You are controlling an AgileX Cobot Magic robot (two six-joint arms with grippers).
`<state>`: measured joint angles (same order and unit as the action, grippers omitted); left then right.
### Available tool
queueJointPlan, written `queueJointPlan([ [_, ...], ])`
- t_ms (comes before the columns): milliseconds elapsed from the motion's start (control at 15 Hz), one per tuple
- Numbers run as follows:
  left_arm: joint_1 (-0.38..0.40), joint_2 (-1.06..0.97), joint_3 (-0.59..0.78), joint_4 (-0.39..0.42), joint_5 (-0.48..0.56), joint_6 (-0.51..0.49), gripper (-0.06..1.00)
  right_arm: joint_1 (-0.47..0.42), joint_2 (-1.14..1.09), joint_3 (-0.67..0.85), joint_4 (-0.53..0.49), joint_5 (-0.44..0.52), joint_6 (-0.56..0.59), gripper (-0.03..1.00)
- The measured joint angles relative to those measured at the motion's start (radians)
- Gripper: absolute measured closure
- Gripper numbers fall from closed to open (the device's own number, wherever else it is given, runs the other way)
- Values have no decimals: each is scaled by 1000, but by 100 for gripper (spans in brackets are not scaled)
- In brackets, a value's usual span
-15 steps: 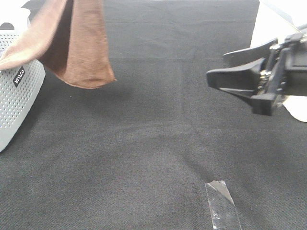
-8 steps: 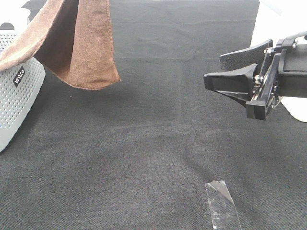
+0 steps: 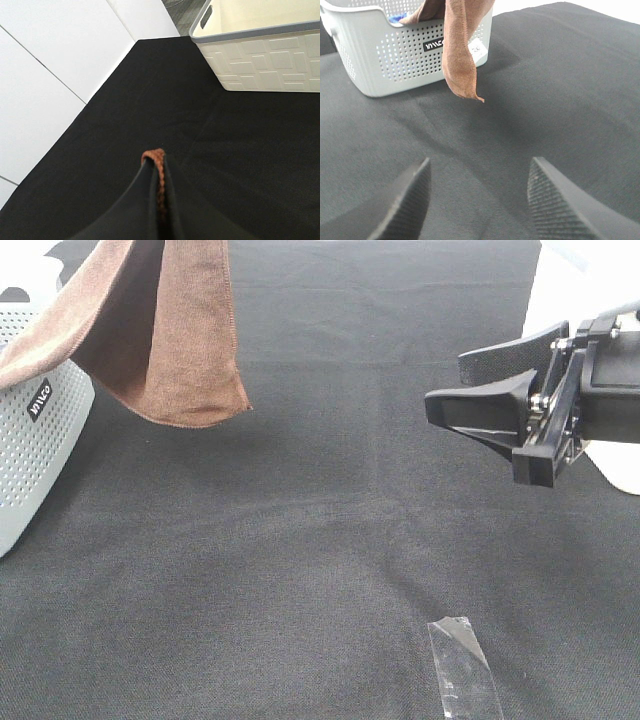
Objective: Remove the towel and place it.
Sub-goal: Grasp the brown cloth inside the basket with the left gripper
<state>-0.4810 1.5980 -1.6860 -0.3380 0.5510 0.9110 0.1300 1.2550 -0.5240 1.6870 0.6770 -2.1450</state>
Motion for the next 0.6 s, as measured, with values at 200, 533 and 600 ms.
queueJointPlan([
  [200,0,0,0,0,8,-5,94,0,0,0,0,-6,46,41],
  [533,0,23,0,-1,60,-5,94,0,0,0,-64,-36,119,41],
  [600,0,23,0,-1,36,1,94,0,0,0,-64,-38,121,41],
])
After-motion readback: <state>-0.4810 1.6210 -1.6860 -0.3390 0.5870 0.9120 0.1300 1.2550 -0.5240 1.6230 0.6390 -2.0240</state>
